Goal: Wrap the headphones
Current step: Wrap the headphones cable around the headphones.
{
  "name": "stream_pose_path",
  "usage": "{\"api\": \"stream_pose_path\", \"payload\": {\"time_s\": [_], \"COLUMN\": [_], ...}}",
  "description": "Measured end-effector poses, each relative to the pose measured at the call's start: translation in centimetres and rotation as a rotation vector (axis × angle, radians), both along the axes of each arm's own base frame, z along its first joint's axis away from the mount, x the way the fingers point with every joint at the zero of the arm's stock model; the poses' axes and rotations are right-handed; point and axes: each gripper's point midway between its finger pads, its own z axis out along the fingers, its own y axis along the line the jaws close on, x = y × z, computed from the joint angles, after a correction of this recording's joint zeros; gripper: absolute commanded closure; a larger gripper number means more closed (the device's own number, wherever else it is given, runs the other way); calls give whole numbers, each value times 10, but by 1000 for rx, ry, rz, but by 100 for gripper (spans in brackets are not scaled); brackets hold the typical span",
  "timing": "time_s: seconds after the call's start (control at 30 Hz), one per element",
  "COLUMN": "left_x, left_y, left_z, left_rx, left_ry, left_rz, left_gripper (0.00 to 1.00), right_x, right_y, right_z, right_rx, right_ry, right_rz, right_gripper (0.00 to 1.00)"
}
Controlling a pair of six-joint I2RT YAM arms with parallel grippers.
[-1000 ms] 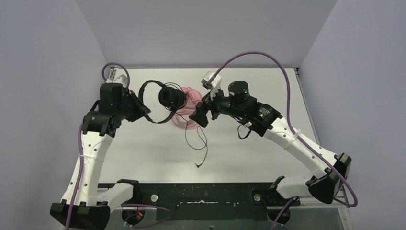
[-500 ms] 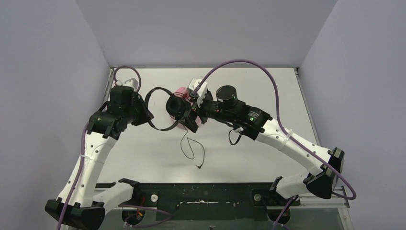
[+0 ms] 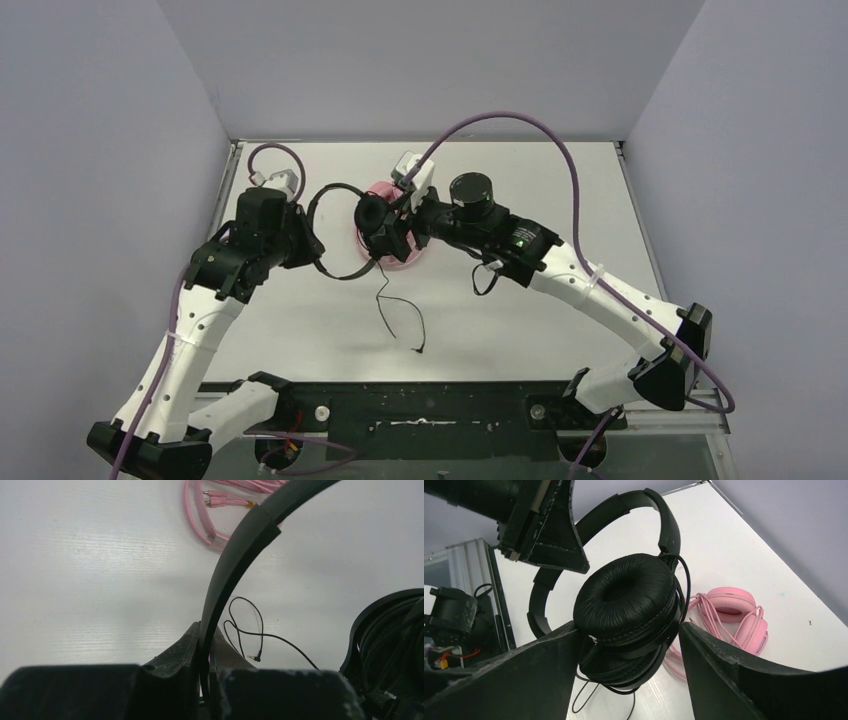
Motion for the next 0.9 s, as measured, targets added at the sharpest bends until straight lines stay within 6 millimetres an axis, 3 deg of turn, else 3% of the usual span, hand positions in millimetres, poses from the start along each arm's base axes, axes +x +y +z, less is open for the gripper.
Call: {"api": "stream_pose_path", "payload": {"time_s": [0.1,0.23,0.5,0.8,0.9], "left_x": [-1,-2,-10,-14,-10], "left_y": [-3,-10,-18,-22,-26], "left_z": [-3,-6,-2,2,1], "left_rx": [2,-7,-11,-18,-54], "left_ry": [-15,-38,-68,-88,-67], "left_rz": [-38,-99,-217,-266,-236], "left_gripper": [100,100,100,100,100], "right_x": [7,14,5,-2,-2], "right_y": [-5,-14,-29,-28,-18], "right_z": [2,2,-4,5,7], "right_rx": [26,50,54,144,194], "right_ry": [34,80,168,342,426], "right_rz": [-10,13,158,149,103], "right_gripper": [51,53,77,71,55]}}
